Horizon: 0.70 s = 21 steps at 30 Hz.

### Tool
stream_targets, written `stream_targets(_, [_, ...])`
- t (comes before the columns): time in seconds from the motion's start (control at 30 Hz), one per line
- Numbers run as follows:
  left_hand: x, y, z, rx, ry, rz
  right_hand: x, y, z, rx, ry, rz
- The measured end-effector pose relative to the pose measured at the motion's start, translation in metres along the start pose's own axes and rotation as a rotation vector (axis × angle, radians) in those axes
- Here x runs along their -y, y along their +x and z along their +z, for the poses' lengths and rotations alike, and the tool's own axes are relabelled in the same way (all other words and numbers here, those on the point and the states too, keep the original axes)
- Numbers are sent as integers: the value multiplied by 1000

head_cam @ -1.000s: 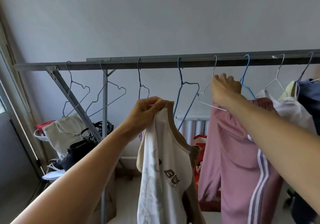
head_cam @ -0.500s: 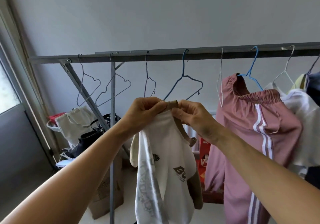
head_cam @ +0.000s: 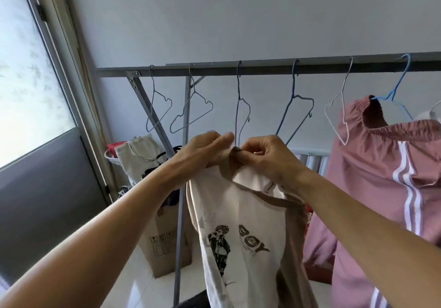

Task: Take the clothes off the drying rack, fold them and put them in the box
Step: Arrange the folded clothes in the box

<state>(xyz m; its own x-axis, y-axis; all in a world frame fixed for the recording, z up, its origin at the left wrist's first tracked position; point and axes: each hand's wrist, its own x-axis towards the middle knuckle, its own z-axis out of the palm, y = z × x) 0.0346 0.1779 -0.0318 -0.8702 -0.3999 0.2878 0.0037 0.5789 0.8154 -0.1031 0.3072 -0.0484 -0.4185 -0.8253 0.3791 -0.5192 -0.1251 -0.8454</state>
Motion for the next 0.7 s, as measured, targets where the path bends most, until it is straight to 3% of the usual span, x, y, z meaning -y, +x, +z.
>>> stream_targets(0.2, [4, -15, -18, -24, 430, -28, 8, 4, 20, 122, -272, 0])
stream_targets(0.3, [9, -25, -25, -177, 544, -23, -15, 3, 28, 202, -733, 76])
stream_targets(0.4, [17, -39, -41, -339, 775, -39, -31, -2, 25, 203, -955, 195])
stream_targets(0.57, [29, -61, -60, -334, 1177, -281, -17, 15, 21, 216, -804, 277])
stream_targets(0.63, [35, -67, -64, -369, 1198, -347, -8, 21, 25, 230, -665, 265])
stream_targets(0.7, [42, -71, -71, -333, 1075, -398, 0, 24, 27, 237, -507, 272])
